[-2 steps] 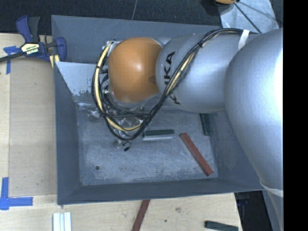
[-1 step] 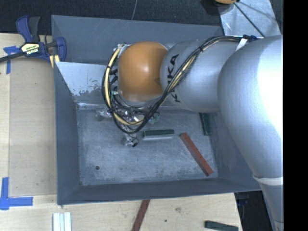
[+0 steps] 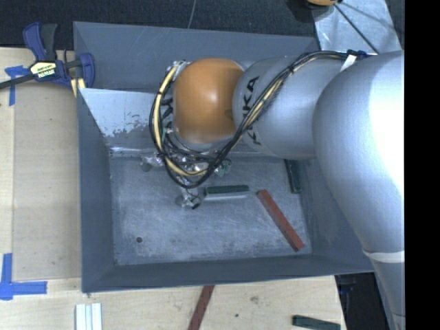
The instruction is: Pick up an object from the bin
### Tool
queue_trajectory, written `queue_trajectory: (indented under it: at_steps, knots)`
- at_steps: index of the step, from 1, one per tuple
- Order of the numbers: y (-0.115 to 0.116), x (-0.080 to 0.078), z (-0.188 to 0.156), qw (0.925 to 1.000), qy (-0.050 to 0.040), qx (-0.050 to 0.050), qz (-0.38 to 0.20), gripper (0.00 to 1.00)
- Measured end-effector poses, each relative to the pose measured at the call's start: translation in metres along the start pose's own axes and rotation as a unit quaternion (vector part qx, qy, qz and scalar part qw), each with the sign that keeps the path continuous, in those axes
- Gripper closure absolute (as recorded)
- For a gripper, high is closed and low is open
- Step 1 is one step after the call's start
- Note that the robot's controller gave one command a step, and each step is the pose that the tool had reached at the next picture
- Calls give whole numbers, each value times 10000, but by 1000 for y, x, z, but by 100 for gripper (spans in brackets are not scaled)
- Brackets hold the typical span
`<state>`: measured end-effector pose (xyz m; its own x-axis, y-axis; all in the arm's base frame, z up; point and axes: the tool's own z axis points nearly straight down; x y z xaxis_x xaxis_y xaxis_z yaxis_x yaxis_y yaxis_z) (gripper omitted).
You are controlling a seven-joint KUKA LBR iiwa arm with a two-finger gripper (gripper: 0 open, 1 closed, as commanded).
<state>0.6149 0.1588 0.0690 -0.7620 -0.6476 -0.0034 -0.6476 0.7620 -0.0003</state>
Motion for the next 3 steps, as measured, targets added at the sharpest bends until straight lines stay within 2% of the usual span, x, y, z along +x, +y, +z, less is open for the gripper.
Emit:
queue_trajectory:
  at_steps: [1, 2, 3]
  knots:
    - [-18, 37, -2, 9999, -7, -4, 155, 0]
    - [-55, 36, -2, 10000, 4, 4, 80, 0]
    - [-81, 64, -2, 9992, 0, 3, -398, 0]
